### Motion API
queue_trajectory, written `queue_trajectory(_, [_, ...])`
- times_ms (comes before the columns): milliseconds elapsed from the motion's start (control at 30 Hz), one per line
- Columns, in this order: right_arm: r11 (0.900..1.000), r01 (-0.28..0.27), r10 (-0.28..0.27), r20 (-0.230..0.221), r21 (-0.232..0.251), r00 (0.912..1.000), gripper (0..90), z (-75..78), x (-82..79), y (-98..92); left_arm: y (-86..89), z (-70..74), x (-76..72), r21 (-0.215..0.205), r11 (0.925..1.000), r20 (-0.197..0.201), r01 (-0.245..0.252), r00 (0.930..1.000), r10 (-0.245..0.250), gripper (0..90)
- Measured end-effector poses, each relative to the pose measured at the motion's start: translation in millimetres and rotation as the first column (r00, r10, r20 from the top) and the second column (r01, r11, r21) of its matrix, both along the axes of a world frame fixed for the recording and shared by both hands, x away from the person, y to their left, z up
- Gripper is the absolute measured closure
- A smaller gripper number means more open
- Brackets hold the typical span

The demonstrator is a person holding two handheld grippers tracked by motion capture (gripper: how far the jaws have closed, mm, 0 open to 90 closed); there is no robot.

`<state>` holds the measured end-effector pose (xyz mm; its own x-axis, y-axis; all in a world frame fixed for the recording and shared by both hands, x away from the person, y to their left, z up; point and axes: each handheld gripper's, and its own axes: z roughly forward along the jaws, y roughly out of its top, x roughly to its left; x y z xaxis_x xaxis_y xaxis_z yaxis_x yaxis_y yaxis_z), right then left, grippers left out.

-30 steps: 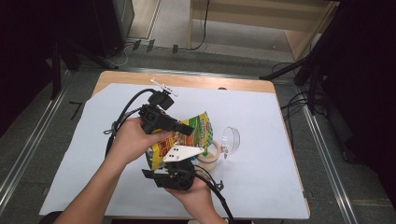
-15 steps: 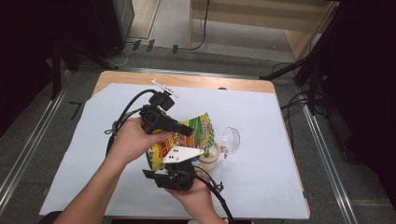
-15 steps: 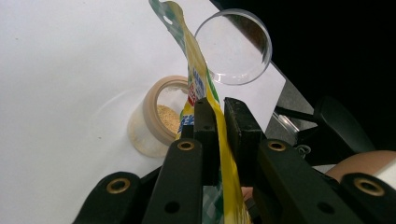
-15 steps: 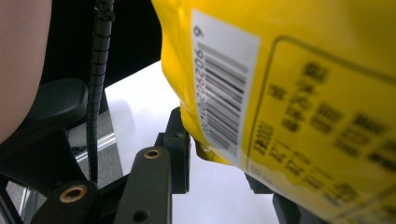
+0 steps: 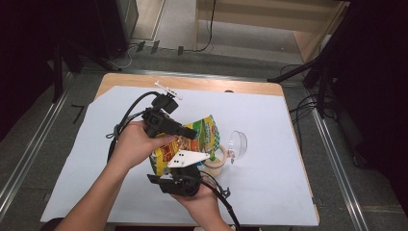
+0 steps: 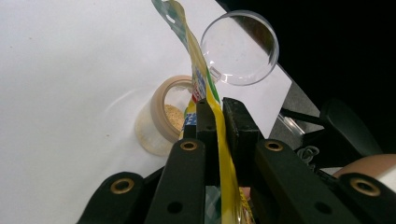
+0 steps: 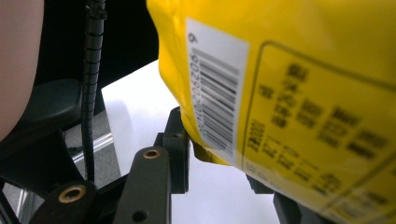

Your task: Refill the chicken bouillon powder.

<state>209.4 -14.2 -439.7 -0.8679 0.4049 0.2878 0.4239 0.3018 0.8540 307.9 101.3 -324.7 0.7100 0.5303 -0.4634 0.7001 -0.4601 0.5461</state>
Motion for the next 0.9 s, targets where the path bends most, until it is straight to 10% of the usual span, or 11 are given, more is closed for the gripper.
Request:
queue_trajectory(767, [1.000,-0.014,0.014,0.006,0.010,0.9999,66.9,10.9,3.3,-1.3,3.9,6.2,2.2,-0.047,0.9988,0.024,-0.016,0.9996,0.017,84.0])
queue_trajectory(900, [1.000,-0.024,0.025,-0.049,0.018,0.9985,66.6,3.6,8.0,0.5,1.8,-1.9,5.6,-0.034,0.9993,-0.001,-0.017,0.9998,0.017,83.7])
